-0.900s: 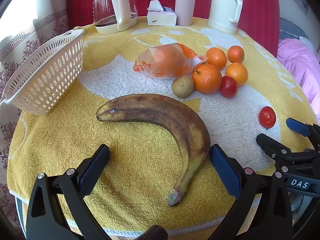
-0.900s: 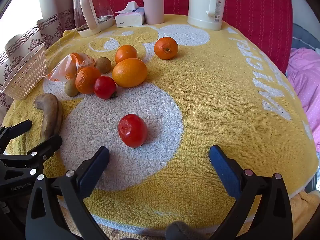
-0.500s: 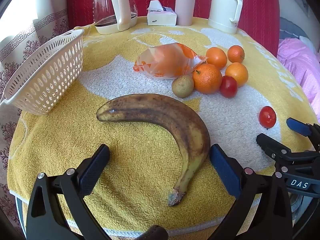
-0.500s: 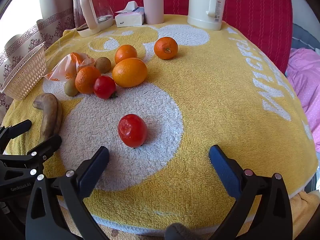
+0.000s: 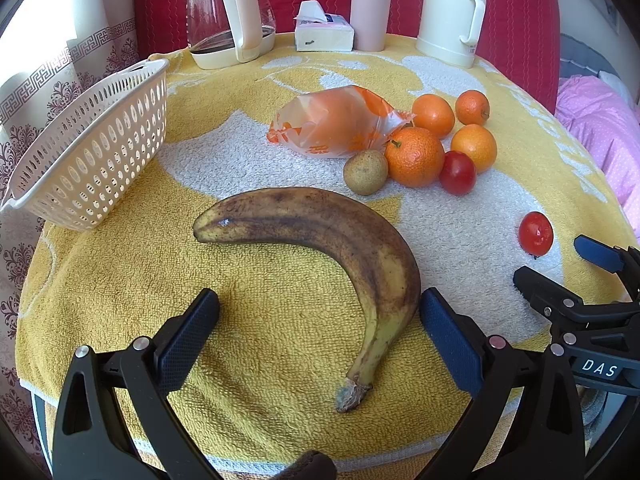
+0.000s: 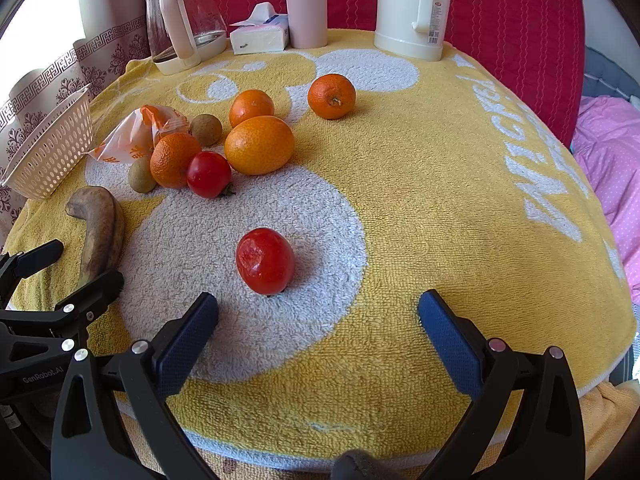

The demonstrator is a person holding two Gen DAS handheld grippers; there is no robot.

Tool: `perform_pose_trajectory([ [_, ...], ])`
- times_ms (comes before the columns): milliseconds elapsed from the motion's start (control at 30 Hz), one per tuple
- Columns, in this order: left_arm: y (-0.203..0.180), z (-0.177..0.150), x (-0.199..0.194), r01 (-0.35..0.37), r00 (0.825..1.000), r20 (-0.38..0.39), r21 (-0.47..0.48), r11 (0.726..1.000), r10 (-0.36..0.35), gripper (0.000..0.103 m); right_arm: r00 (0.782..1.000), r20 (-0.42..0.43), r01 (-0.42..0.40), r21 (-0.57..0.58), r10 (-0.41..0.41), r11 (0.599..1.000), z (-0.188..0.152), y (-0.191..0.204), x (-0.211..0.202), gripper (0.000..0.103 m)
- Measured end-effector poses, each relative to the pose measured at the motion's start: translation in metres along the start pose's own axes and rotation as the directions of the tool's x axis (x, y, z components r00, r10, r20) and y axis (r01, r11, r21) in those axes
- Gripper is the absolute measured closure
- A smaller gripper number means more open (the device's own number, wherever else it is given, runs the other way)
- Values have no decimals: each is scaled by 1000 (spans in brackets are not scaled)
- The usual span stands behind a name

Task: Organize fruits

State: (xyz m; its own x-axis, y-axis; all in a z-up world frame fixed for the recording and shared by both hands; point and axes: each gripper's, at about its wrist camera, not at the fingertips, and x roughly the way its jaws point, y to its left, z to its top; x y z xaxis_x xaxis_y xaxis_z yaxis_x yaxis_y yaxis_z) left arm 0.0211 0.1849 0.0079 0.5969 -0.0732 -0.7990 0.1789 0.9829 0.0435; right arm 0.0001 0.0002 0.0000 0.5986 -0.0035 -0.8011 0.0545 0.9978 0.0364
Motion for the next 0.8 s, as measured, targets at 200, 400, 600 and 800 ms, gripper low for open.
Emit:
perform_pose_trajectory([
  [200, -1, 0, 0, -1, 1000, 1, 1, 1000, 1, 2, 1000, 0, 0, 0, 0, 1000, 0, 0, 0, 5],
  [400, 0, 0, 0, -1, 1000, 1, 1, 1000, 1, 2, 1000, 0, 0, 0, 0, 1000, 0, 0, 0, 5],
  [600, 0, 0, 0, -2, 1000, 1, 2, 1000, 2, 2, 1000, 1, 0, 0, 0, 1000, 0, 0, 0, 5],
  [800, 0, 1, 0, -2, 1000, 2, 2, 1000, 2, 2, 1000, 1, 0, 0, 0, 1000, 0, 0, 0, 5],
])
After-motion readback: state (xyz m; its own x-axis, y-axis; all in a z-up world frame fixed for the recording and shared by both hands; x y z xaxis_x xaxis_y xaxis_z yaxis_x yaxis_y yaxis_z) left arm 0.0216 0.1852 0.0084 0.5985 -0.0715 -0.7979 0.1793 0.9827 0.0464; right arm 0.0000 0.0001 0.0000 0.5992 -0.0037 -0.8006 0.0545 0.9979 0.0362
